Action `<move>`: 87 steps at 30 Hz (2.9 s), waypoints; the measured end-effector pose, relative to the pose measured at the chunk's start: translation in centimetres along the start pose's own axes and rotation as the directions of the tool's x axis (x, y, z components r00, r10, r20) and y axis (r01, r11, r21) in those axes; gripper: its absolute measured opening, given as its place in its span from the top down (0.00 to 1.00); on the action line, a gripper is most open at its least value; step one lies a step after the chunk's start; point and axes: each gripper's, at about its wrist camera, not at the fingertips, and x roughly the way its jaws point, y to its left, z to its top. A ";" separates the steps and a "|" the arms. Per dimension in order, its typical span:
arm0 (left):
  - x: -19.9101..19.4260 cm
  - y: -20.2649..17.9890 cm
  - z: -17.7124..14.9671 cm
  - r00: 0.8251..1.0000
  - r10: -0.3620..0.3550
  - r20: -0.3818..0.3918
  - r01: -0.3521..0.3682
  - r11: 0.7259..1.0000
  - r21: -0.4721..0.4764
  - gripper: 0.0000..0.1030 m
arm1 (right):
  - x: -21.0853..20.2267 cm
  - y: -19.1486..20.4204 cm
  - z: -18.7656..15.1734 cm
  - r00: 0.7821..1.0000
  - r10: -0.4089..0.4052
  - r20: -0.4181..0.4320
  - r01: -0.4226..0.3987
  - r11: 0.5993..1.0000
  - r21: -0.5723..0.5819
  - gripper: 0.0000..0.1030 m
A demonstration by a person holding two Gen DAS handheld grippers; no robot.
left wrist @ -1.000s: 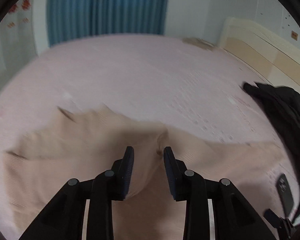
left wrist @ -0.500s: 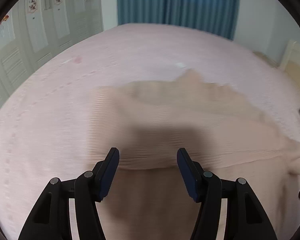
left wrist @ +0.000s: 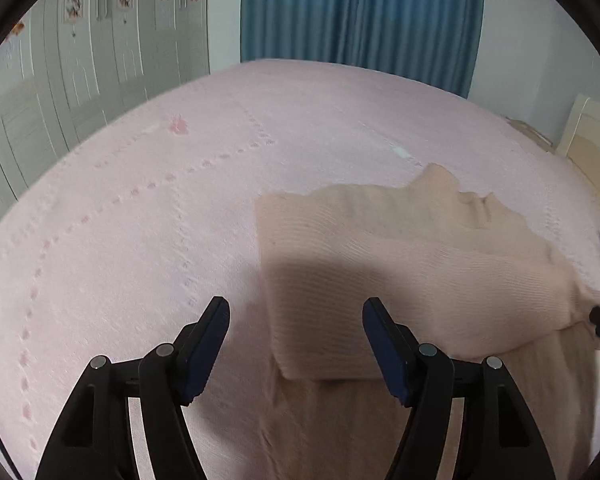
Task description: Fold small clothes
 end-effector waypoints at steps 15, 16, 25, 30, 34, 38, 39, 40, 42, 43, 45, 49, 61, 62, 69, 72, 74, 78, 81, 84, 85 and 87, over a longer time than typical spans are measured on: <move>1.6 4.1 0.7 0.991 -0.134 -0.016 0.125 0.958 -0.259 0.35 | -1.7 -1.9 -0.3 0.987 0.003 0.158 0.000 1.000 -0.019 0.96; 1.4 4.0 0.8 0.991 -0.131 -0.008 0.125 0.960 -0.250 0.35 | -1.2 -2.5 -0.4 0.992 -0.027 0.127 0.029 1.000 -0.009 0.96; 1.7 1.6 1.0 0.991 -0.131 -0.021 0.124 0.972 -0.199 0.35 | -1.0 -2.7 -1.1 0.991 -0.082 0.102 0.083 0.996 -0.011 0.96; 3.8 -0.2 0.7 0.995 -0.001 -0.104 -0.012 0.992 -0.124 0.34 | 1.3 -3.3 -1.5 0.993 -0.119 -0.007 0.119 0.993 0.002 0.96; 3.9 0.0 0.8 0.995 -0.009 -0.102 -0.004 0.991 -0.134 0.33 | 0.8 -4.0 -1.5 0.994 -0.113 -0.011 0.113 0.994 0.007 0.96; 3.9 -0.1 0.8 0.995 0.004 -0.101 -0.017 0.993 -0.120 0.32 | 0.4 -4.4 -1.3 0.995 -0.093 -0.017 0.093 0.996 -0.003 0.94; 4.0 -0.2 0.8 0.995 0.012 -0.101 -0.024 0.993 -0.114 0.32 | 0.0 -4.6 -1.2 0.995 -0.097 -0.011 0.097 0.995 0.000 0.90; 4.0 -0.3 0.8 0.995 0.017 -0.102 -0.028 0.993 -0.111 0.31 | -0.7 -5.1 -0.9 0.993 -0.115 0.013 0.115 0.993 0.002 0.90; 3.9 -0.5 0.8 0.995 0.025 -0.100 -0.035 0.994 -0.105 0.30 | -2.0 -5.9 -0.3 0.989 -0.135 0.051 0.135 0.991 0.011 0.75; 3.9 -0.5 0.8 0.995 0.029 -0.100 -0.039 0.994 -0.103 0.30 | -2.8 -7.0 0.1 0.987 -0.146 0.069 0.145 0.989 0.028 0.59; 3.9 -0.7 0.9 0.994 0.039 -0.098 -0.048 0.994 -0.097 0.29 | -4.8 -9.8 0.7 0.979 -0.168 0.112 0.160 0.984 0.081 0.48; 4.0 -0.9 0.9 0.994 0.050 -0.092 -0.058 0.995 -0.086 0.28 | -7.7 -17.3 1.0 0.955 -0.264 0.138 0.239 0.956 0.169 0.42; 4.4 -1.0 1.0 0.994 0.062 -0.089 -0.071 0.992 -0.104 0.23 | -4.3 -25.4 1.6 0.977 -0.211 -0.021 0.209 0.940 0.270 0.42; 4.5 -0.9 1.0 0.994 0.061 -0.090 -0.071 0.992 -0.107 0.22 | -4.1 -25.5 1.4 0.977 -0.214 -0.020 0.211 0.937 0.280 0.42; 4.5 -1.0 0.9 0.994 0.062 -0.086 -0.071 0.992 -0.107 0.22 | -4.4 -28.9 2.8 0.963 -0.269 0.019 0.243 0.894 0.376 0.51; 4.5 -0.9 0.9 0.994 0.062 -0.086 -0.071 0.992 -0.107 0.22 | -4.7 -30.1 3.6 0.951 -0.309 0.018 0.278 0.877 0.393 0.52; 4.5 -0.9 0.9 0.995 0.060 -0.085 -0.070 0.992 -0.108 0.22 | -4.9 -31.4 4.0 0.935 -0.353 0.016 0.316 0.855 0.411 0.52; 4.6 -0.9 0.9 0.995 0.060 -0.085 -0.069 0.992 -0.108 0.22 | -5.2 -33.6 4.4 0.924 -0.383 0.012 0.343 0.839 0.422 0.75; 4.5 -0.9 1.0 0.995 0.059 -0.085 -0.068 0.992 -0.107 0.22 | -5.6 -34.0 4.8 0.928 -0.371 0.028 0.329 0.855 0.401 0.90; 4.2 -0.9 1.0 0.996 0.046 -0.078 -0.055 0.993 -0.108 0.24 | -7.3 -32.3 4.9 0.910 -0.408 0.078 0.357 0.863 0.358 0.90; 4.1 -1.0 1.0 0.997 0.038 -0.071 -0.045 0.993 -0.107 0.24 | -8.0 -31.5 5.2 0.901 -0.423 0.096 0.370 0.864 0.341 0.90; 3.4 -1.2 1.2 0.999 0.010 -0.050 -0.015 0.995 -0.102 0.24 | -9.4 -29.8 5.8 0.891 -0.434 0.135 0.376 0.870 0.320 0.90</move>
